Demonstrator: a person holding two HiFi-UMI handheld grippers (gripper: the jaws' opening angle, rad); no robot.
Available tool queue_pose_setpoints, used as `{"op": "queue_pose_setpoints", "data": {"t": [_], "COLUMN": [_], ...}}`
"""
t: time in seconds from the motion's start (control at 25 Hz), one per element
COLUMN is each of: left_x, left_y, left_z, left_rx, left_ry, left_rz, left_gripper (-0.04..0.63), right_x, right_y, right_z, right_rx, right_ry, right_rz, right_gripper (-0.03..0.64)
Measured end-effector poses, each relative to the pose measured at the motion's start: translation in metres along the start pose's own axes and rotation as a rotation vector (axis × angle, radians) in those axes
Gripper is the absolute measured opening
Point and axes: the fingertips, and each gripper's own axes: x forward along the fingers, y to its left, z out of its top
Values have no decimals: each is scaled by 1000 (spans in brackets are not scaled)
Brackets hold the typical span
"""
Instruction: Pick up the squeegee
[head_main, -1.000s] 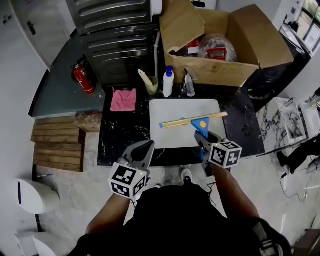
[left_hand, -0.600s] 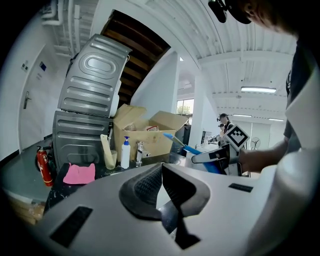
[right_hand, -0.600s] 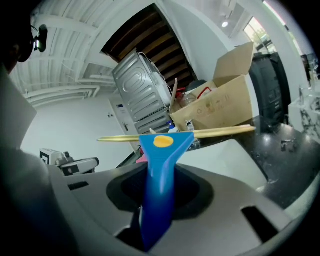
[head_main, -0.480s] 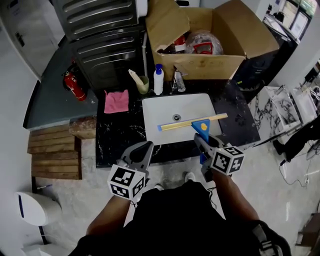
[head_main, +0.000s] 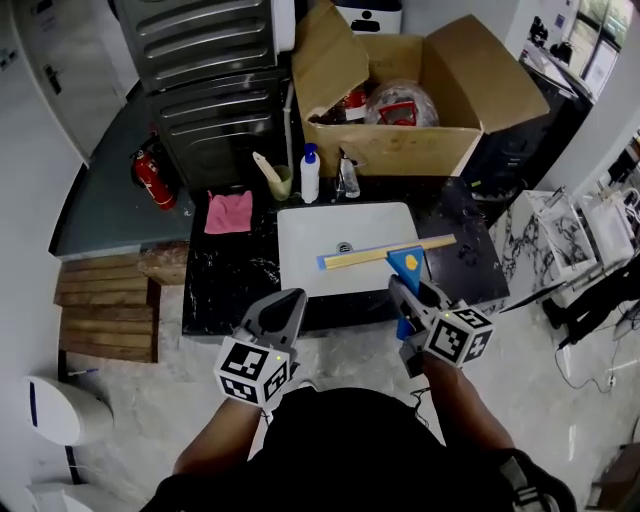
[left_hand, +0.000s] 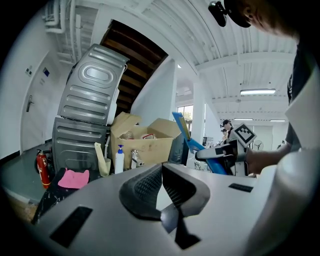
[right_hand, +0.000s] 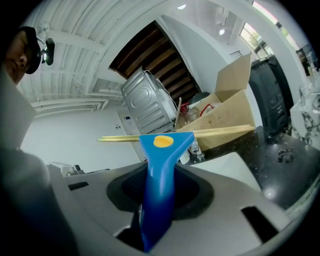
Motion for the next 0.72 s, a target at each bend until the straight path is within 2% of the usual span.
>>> {"op": "queue_pose_setpoints", "data": {"t": [0.48,0.72], "left_x": [16,23], "left_y": [-83,-136], "left_z": [-14,-26], "left_rx": [-33,-90], "left_ry": [-25,-14], "left_rz": [62,55], "left_gripper": [17,17], "right_x": [-97,-140], "right_y": [-46,-66], "right_z": [-2,-2], "right_rx": [-18,-17], "right_ry": [-8,-30], "right_rz": [40,65], "right_gripper": [117,117]}}
